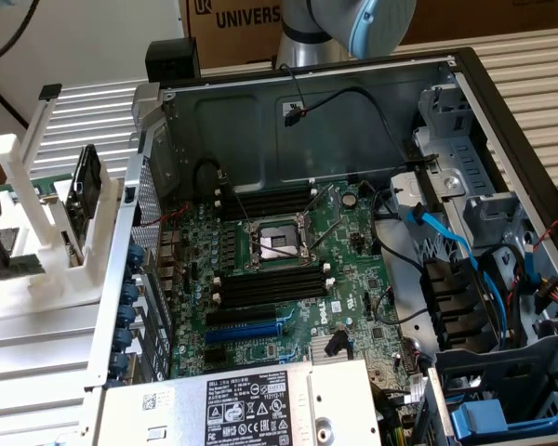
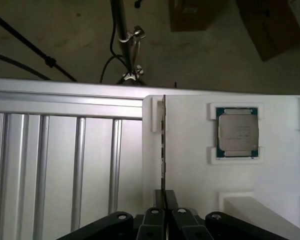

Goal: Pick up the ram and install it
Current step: 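Pick up the ram and move it above insertion slot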

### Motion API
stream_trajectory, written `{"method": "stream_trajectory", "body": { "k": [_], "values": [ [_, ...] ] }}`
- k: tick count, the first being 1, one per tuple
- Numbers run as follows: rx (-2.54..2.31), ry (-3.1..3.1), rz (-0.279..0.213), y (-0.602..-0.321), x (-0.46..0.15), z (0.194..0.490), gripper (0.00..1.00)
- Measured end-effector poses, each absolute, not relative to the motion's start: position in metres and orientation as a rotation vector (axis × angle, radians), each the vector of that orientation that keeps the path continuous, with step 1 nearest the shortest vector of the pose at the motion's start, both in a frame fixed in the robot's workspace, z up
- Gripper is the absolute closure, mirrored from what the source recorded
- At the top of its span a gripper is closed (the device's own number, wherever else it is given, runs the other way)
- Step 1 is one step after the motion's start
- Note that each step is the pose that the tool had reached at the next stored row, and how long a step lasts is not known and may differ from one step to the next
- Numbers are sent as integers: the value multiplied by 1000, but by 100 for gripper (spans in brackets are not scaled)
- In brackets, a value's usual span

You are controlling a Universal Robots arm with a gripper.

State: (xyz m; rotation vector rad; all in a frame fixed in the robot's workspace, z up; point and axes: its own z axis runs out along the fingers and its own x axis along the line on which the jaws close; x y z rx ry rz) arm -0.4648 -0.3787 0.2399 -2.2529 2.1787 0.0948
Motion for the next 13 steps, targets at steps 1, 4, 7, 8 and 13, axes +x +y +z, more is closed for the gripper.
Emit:
{"method": "stream_trajectory", "body": {
  "k": [1,4,7,8,13],
  "values": [
    [-2253,2179,95,-379,-465,244,88],
    [-2252,2180,95,-378,-466,268,88],
    [-2246,2185,95,-378,-466,305,88],
    [-2246,2186,95,-378,-466,309,88],
    [-2245,2186,95,-378,-466,336,88]
  ]
}}
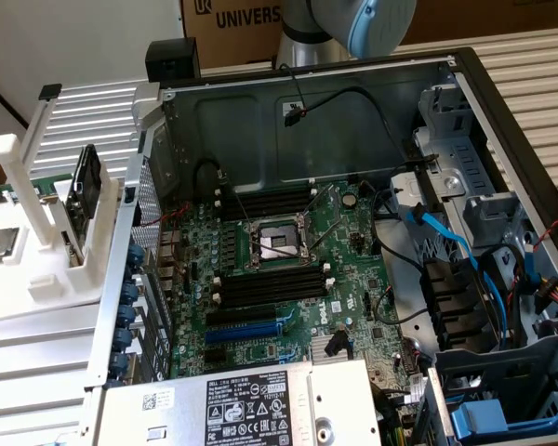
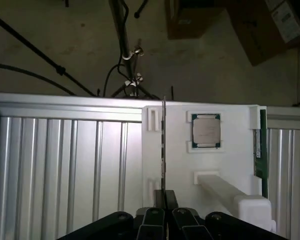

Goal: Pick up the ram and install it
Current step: 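Pick up the ram and move it above insertion slot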

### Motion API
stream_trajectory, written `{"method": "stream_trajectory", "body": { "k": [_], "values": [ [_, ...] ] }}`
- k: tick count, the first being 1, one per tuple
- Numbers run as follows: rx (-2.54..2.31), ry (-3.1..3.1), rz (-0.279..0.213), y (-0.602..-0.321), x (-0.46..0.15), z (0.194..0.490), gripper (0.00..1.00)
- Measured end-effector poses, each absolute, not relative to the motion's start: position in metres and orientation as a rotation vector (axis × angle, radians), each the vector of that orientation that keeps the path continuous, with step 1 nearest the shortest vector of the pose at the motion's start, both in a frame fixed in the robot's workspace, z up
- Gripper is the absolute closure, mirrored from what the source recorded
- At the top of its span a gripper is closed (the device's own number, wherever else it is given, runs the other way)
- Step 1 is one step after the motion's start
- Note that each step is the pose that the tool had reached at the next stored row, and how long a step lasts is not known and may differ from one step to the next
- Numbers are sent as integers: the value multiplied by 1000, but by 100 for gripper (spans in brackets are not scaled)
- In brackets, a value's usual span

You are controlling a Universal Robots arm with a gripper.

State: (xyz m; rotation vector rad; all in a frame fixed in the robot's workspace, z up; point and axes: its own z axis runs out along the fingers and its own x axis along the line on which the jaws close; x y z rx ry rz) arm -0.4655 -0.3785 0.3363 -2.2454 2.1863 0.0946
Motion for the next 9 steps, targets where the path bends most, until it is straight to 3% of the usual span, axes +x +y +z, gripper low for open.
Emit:
{"method": "stream_trajectory", "body": {
  "k": [3,9],
  "values": [
    [-2247,2188,98,-380,-457,356,88],
    [-2243,2193,100,-380,-439,358,88]
  ]
}}
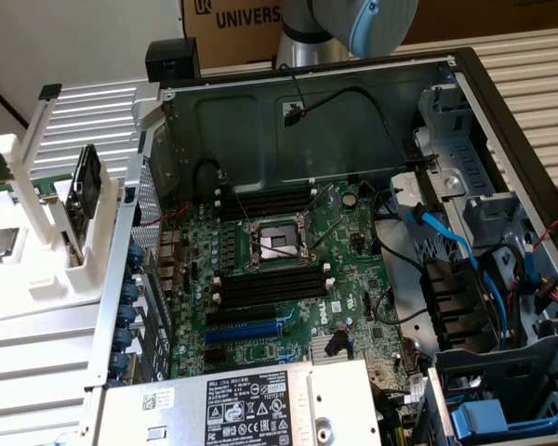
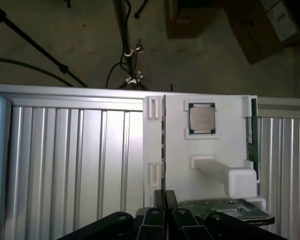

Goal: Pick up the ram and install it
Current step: 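Pick up the ram and move it above insertion slot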

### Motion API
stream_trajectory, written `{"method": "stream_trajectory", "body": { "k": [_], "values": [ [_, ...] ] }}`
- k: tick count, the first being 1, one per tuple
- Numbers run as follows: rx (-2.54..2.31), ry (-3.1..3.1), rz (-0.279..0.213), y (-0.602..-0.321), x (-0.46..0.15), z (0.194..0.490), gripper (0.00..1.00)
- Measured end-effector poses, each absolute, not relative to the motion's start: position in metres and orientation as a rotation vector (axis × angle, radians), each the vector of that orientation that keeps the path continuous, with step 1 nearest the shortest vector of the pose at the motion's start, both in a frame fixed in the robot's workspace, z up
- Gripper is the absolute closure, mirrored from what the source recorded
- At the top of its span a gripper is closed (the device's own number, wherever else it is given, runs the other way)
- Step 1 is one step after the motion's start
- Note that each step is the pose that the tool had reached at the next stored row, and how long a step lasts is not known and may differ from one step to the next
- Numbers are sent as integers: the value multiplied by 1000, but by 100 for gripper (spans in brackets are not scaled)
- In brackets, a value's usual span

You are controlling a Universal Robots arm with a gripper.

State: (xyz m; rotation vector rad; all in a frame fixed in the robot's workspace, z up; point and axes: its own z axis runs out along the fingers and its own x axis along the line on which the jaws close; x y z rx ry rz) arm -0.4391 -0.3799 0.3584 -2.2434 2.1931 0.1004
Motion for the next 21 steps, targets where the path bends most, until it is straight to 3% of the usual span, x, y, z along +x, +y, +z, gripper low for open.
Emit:
{"method": "stream_trajectory", "body": {
  "k": [8,21],
  "values": [
    [-2246,2197,108,-380,-394,385,88],
    [-2246,2196,110,-381,-335,387,88]
  ]
}}
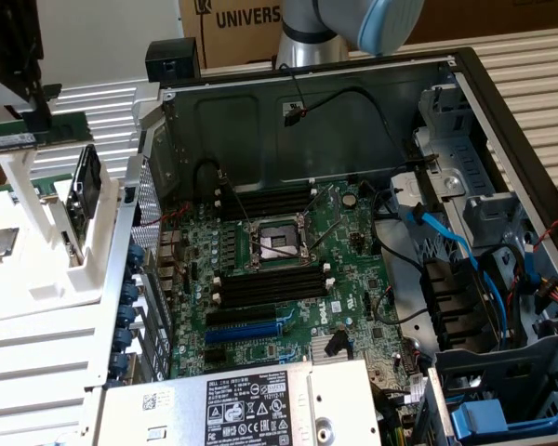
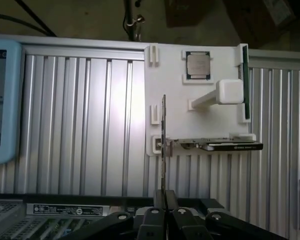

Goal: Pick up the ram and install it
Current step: 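Pick up the ram and move it above insertion slot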

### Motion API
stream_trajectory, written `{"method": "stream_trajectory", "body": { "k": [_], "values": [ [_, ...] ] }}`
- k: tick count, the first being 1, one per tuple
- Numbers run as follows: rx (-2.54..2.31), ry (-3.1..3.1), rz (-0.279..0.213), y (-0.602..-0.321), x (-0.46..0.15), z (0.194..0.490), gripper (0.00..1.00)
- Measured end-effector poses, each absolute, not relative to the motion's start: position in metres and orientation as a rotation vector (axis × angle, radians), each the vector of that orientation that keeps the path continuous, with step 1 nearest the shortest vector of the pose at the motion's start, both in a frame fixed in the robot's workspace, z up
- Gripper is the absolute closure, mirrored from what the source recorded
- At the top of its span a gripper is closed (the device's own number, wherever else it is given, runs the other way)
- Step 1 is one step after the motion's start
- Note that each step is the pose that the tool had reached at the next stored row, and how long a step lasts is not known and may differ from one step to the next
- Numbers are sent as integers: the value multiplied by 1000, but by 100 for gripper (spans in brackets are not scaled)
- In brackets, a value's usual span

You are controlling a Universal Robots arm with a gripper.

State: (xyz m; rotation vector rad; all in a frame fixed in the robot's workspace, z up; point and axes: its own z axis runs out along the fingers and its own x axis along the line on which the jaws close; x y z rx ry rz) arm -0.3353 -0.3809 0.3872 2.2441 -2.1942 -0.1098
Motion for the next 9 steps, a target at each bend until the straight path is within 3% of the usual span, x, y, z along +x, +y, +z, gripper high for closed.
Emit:
{"method": "stream_trajectory", "body": {
  "k": [9],
  "values": [
    [2244,-2194,-110,-381,-295,389,88]
  ]
}}
